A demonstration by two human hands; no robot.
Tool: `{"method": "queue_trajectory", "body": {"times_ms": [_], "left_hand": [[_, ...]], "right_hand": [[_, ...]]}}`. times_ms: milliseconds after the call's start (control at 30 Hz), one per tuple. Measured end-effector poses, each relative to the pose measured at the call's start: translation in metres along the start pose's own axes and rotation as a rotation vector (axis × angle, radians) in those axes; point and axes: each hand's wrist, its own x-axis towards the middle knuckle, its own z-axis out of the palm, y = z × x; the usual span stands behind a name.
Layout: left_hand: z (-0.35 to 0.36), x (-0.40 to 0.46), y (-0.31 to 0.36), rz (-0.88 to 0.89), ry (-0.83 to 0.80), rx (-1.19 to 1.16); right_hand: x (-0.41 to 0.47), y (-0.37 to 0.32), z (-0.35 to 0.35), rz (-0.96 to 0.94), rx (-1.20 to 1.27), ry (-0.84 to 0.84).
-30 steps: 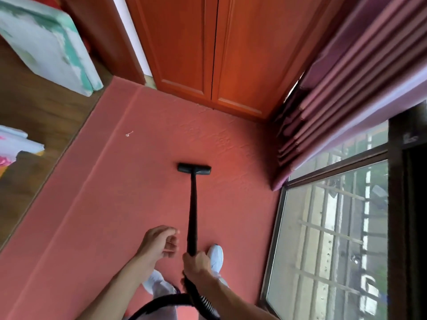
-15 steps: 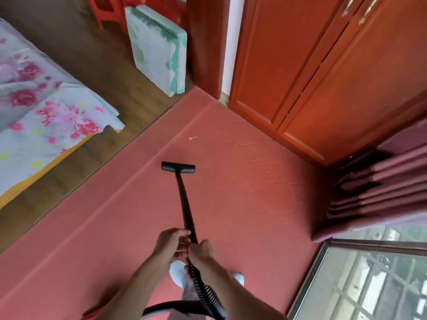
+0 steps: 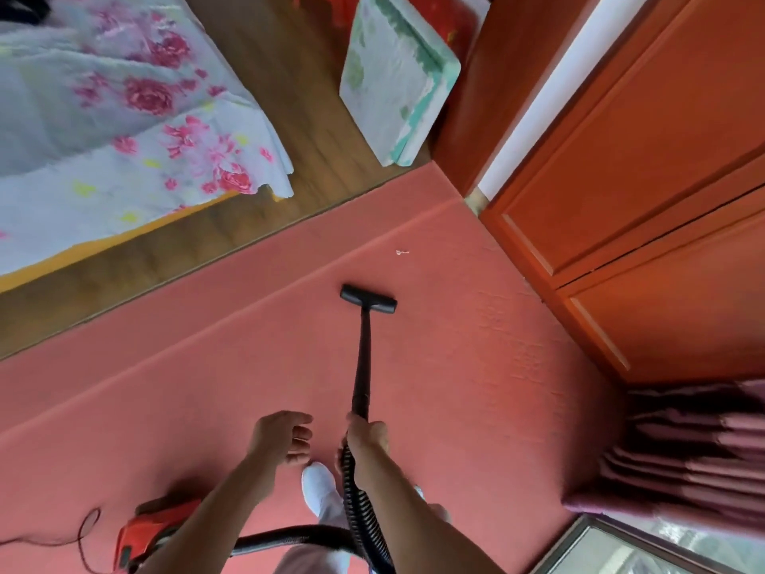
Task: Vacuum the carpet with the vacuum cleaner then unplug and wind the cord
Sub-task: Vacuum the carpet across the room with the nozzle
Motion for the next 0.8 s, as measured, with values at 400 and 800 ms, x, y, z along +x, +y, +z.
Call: {"method": "queue_trajectory", "body": {"times_ms": [400,800], "left_hand": [[0.030,0.025,0.084,0.008,0.019,-0.038],[0.038,0.047,0.158,0.184,0.073,-0.072]], "right_hand": [[0.096,-0.134,0.035,0.005,0.167,-0.037],[0.075,-0.217,0.075,0.085,0.149,-0.081]]}}
